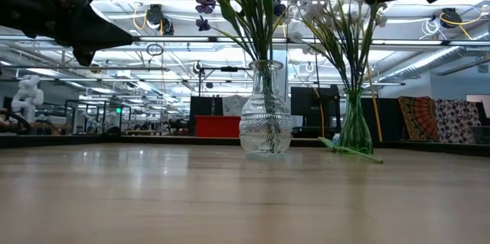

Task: Sort flowers into vase by color
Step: Put the bottom white tulip into the transparent green vase

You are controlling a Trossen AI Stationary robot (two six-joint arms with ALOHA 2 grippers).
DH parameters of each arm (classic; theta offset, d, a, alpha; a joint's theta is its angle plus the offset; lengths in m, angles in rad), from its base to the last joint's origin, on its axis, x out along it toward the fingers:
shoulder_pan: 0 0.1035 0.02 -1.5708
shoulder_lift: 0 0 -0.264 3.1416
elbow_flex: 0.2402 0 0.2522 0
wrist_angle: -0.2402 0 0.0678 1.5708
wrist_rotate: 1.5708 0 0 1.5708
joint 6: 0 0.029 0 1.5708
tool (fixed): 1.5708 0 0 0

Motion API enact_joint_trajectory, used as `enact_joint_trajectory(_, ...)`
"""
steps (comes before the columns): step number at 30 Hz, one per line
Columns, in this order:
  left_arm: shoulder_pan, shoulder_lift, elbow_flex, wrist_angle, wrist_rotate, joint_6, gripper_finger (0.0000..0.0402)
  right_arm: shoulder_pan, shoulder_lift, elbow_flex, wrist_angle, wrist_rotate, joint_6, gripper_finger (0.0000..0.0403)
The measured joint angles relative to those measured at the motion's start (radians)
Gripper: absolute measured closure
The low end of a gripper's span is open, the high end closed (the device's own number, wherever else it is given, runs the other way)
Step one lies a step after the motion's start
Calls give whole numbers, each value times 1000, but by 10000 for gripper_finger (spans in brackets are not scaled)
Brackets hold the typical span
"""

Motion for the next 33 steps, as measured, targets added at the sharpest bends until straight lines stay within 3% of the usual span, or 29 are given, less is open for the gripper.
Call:
enact_joint_trajectory(15,0,0,0,0,0,0,366,-66,121,-6,-6,-6,54,399)
enact_joint_trajectory(18,0,0,0,0,0,0,366,-86,122,-6,-14,-68,83,395)
enact_joint_trajectory(23,0,0,0,1,0,0,366,-127,122,-5,-64,-201,146,361)
enact_joint_trajectory(33,0,0,0,1,0,0,366,-147,65,18,-77,-310,183,263)
